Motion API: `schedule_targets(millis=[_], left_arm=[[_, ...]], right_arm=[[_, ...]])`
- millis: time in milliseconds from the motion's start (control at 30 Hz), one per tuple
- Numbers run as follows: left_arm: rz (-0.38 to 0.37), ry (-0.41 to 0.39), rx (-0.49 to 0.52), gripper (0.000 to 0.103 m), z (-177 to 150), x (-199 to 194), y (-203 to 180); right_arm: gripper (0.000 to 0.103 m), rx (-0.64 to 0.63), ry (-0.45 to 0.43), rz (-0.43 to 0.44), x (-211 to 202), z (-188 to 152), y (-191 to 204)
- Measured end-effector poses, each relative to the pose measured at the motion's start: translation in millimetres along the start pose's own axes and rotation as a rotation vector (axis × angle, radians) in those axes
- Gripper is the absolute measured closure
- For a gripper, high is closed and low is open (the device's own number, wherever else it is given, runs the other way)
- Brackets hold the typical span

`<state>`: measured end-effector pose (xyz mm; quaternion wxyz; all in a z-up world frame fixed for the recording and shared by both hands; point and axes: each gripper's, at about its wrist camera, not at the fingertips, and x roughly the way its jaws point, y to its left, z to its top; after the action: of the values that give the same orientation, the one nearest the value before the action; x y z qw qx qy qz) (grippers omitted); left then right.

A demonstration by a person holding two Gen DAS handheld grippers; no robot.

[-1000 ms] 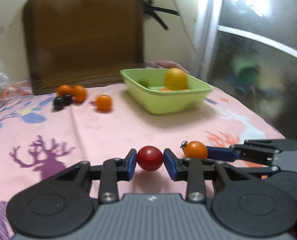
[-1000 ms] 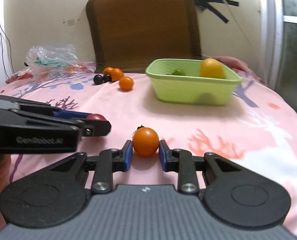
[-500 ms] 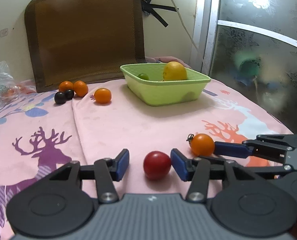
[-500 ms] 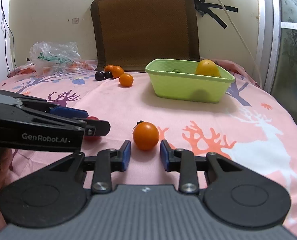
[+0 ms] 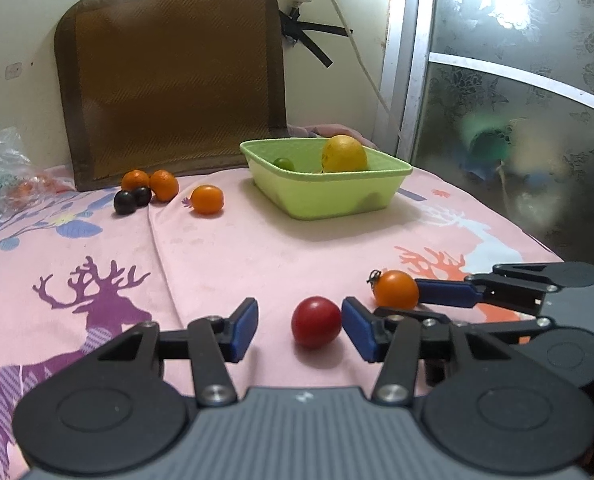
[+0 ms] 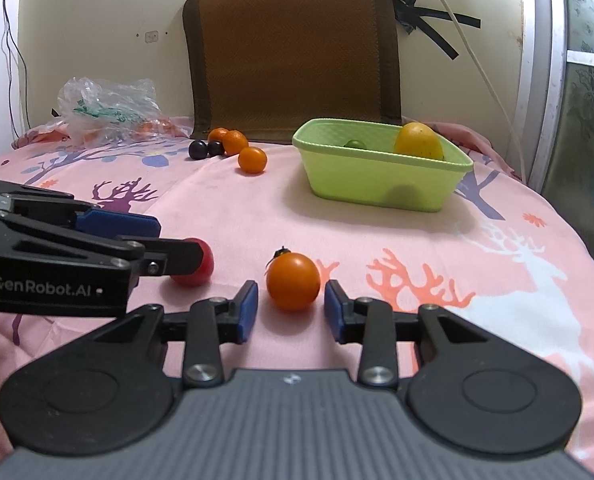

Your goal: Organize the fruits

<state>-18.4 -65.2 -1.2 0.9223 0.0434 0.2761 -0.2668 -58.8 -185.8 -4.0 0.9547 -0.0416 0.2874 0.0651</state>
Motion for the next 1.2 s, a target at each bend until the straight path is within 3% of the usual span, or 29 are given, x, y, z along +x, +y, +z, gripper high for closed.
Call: schedule_targets(millis=[300,533,700,767,800,900,1067,1200], left_arm=[[-0.042,0.008,0.011,0.056,1,-3,-2],[-0.031,0.043,0.013,0.056,-1,9,-1],[-0.032,0.052,0.012,0.063,-2,14,3],[-0.041,0.051,0.021,0.067,-3,14,2],[-0.049,0.051,0.028,0.073,-3,14,1],[-0.05,0.051,0.045,0.073,-2,14,-1],[-0.101,0.043,-0.005,0.073,21,18,7],[-0.12,0.001,0.004,0.073,61,32,11]], right_arm=[[0.062,0.047,-0.006,0.01,-1,3,-11],[0.062,0.066,0.002,0.041,0,4,-16],[0.062,0.066,0.009,0.053,3,4,-17],[0.072,0.05,0.006,0.062,3,3,-15],[0.072,0.038,0.003,0.065,2,3,-13],[0.072,0.037,-0.007,0.063,1,3,-14],[0.072,0.131,-0.058,0.076,2,16,-34],[0.072,0.169,-0.132,0.054,9,44,-56]])
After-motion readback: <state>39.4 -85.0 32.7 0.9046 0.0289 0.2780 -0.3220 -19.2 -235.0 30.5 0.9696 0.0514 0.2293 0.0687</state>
